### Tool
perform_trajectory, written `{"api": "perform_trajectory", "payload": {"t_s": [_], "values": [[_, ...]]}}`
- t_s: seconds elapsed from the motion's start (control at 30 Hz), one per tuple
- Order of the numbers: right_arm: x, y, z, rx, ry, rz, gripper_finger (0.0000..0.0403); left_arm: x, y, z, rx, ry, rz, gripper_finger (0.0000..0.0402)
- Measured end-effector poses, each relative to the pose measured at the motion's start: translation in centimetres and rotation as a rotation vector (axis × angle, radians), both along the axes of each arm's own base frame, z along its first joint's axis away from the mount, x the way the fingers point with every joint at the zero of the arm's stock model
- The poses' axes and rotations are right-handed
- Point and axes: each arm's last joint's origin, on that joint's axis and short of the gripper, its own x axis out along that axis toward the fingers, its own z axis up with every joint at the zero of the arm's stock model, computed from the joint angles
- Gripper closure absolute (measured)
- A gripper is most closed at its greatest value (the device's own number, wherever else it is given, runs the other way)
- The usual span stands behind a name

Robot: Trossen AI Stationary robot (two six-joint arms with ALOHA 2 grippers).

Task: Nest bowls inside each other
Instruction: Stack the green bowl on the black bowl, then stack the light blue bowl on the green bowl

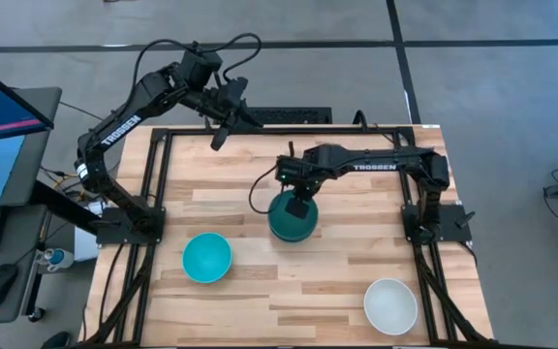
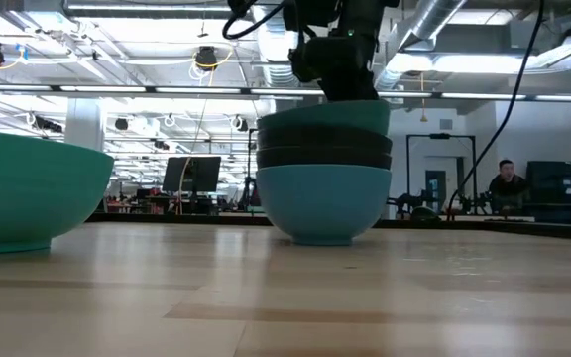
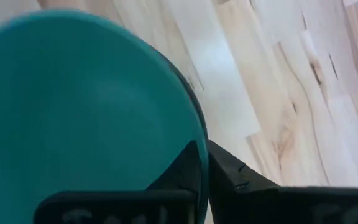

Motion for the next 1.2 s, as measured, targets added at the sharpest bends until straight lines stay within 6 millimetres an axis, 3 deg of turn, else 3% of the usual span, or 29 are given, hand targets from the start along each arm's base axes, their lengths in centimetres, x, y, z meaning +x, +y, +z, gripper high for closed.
{"api": "perform_trajectory", "payload": {"t_s": [0.43, 0.9, 1.2], "values": [[0.3, 0.9, 0.4, 0.015, -0.025, 0.027, 0.03, 0.0, 0.0, 0.0, -0.026, 0.011, 0.026, 0.0344], [0.5, 2.7, 4.5, 0.015, -0.085, 0.111, 0.0268, 0.0, -0.2, -0.1, -0.061, 0.034, 0.046, 0.0344], [-1.1, 3.6, 8.0, 0.004, -0.015, 0.176, 0.0279, -2.4, -2.0, -0.8, -0.078, 0.235, 0.065, 0.0344]]}}
